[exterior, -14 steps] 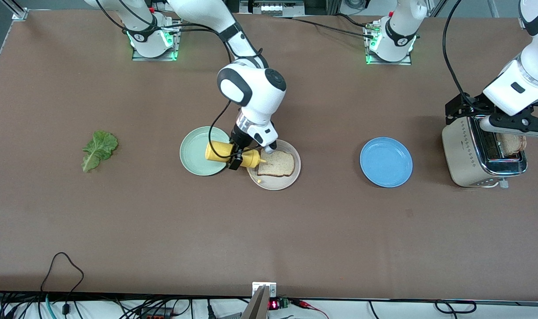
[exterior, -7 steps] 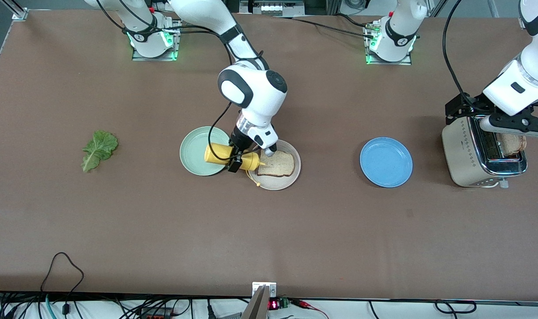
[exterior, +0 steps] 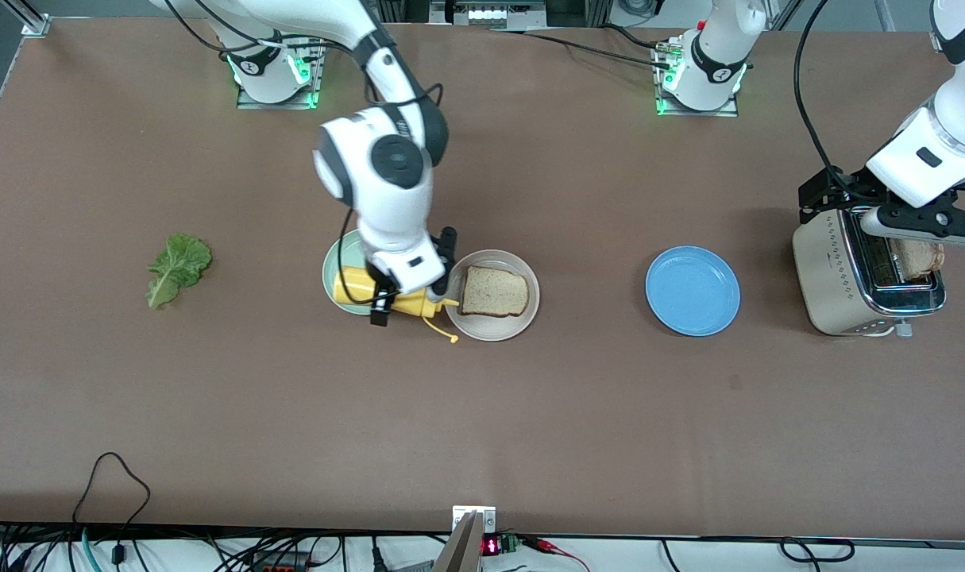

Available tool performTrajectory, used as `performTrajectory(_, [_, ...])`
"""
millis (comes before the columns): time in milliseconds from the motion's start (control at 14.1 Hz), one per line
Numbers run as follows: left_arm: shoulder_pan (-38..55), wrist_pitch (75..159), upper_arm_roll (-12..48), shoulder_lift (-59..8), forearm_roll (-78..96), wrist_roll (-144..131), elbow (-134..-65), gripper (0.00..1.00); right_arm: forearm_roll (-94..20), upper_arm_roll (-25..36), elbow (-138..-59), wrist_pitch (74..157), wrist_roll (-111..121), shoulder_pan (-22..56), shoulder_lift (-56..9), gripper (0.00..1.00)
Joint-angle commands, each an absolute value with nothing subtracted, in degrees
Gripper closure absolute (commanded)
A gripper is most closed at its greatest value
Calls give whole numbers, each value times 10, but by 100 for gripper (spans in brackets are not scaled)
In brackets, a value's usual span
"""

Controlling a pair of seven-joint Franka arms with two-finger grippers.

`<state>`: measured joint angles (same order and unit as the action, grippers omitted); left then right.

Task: Make sandwich in beige plate with both arms
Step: 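Carry the mustard bottle back beside the green plate with the right gripper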

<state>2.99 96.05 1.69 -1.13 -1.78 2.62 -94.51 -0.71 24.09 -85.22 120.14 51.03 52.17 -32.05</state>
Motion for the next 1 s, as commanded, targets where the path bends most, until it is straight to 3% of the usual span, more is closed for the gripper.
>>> performTrajectory(0, [30, 955, 16, -8, -12, 21, -943, 0, -111, 229, -893, 1195, 621, 471, -262, 84])
performTrajectory(426, [29, 955, 16, -8, -12, 21, -943, 0, -374, 229, -1007, 1190, 890, 351, -179, 84])
performTrajectory(711, [30, 955, 16, -8, -13, 21, -943, 0, -605, 229, -1099, 1165, 1110, 271, -179, 84])
performTrajectory(924, [30, 955, 16, -8, -13, 21, -943, 0, -691, 229, -1121, 1089, 1222, 209, -212, 84])
